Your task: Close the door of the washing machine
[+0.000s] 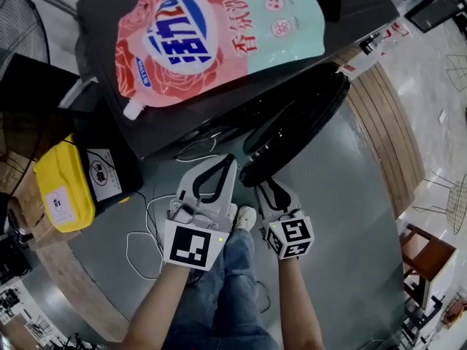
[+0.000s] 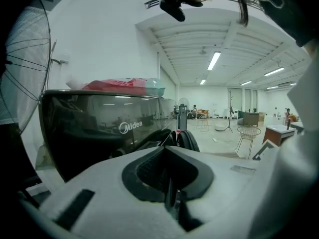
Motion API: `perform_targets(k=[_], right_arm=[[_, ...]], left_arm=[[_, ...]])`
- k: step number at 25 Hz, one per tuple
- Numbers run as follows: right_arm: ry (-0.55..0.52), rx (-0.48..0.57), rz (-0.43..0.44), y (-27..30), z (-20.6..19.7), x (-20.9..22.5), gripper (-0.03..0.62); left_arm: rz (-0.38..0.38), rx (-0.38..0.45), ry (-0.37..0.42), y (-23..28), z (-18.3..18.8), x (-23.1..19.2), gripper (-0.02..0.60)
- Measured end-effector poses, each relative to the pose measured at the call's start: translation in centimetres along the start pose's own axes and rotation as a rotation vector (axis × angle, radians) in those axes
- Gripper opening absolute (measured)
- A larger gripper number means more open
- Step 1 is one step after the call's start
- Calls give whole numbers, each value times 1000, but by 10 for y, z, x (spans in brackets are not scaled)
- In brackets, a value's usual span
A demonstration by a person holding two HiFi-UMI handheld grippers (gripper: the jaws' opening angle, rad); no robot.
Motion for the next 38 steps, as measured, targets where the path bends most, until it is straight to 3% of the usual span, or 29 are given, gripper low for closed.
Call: perform_targets(k=[7,9,17,31,38], right_arm=[[-104,-5,113,37,23,-12,100],[-124,13,124,46,32,-13,12],[-145,21,158,73,48,-18,14],[-78,53,141,77,48,-20,14],[-61,104,90,54,66,-19,12]], left_arm=[[17,-14,-4,0,-3,-15,8],[14,-20,3,0,-3,-17,8],[21,-24,-8,1,-7,-19,8],[32,-20,-10,-1,-7,-21,8],[12,9,11,2,13,-15,8]])
Point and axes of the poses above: the fingertips, and each gripper's own axes: y forward along the fingers, x to its right, z out of its top, the point moved 7 cm from there along -y, backward along the fingers, and after that the axes turned 4 degrees about y, right-handed, at the moved point
